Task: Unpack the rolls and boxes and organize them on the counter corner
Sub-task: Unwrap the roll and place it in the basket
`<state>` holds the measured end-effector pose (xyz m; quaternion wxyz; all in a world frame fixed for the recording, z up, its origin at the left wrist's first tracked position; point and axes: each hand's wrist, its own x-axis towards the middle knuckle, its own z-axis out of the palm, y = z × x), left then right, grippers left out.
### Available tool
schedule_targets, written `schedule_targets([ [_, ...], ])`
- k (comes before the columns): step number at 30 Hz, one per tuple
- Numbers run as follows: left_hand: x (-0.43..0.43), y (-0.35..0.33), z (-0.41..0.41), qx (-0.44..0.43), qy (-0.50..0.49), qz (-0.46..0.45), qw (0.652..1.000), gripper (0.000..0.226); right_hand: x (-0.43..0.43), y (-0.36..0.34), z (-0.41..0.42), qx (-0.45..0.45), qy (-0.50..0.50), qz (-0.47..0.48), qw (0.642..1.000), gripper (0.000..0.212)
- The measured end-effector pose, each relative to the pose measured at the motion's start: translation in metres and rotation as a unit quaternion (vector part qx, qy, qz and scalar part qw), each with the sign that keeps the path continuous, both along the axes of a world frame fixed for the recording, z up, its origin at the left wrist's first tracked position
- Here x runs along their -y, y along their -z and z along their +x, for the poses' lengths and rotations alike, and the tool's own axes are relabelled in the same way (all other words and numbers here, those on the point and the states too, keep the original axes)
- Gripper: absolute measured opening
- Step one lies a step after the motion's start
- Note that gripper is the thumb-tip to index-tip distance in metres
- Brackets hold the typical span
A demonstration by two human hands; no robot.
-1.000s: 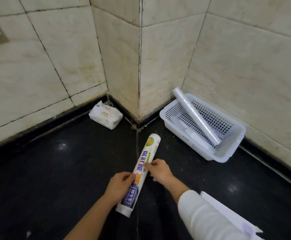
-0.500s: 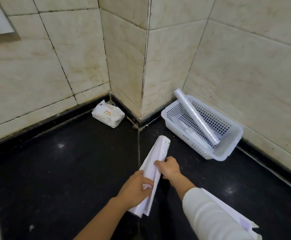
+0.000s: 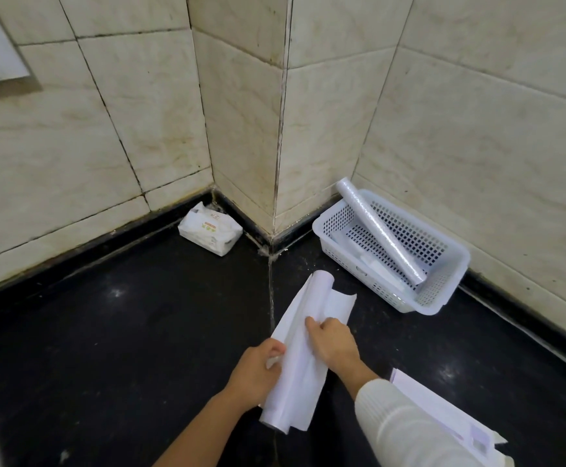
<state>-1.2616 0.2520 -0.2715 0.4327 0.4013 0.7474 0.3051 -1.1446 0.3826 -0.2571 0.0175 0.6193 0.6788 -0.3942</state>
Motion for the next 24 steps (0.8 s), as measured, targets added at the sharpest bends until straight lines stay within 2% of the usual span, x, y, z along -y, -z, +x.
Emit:
schedule_targets([
  [4,-0.002,0.005,-0.004,-0.016,-0.034,-0.006,0.999,0.035,0.004,0.002,-0.007,0.055,0.016,-0.04,0.998,0.054],
  [8,-0.003,0.009,-0.007,-0.02,-0.049,-0.032,0.998,0.044,0.0,-0.001,-0.004,-0.027,0.074,-0.105,0.991,0.064],
  [12,-0.004,0.012,-0.011,-0.038,-0.032,-0.055,0.997,0.046,-0.012,-0.024,0.02,-0.131,0.068,-0.109,0.983,0.054],
  [14,-0.01,0.009,-0.013,-0.046,0.002,-0.065,0.997,0.047,-0.022,-0.049,0.033,-0.177,0.047,-0.089,0.979,0.045],
  [18,-0.036,-0.008,-0.02,-0.059,0.06,-0.08,0.993,0.038,-0.056,-0.11,0.05,-0.256,0.072,-0.015,0.964,0.054],
  [24,-0.119,-0.057,-0.025,-0.161,0.058,0.0,0.985,0.04,-0.13,-0.186,0.064,-0.253,0.057,0.179,0.949,0.034],
])
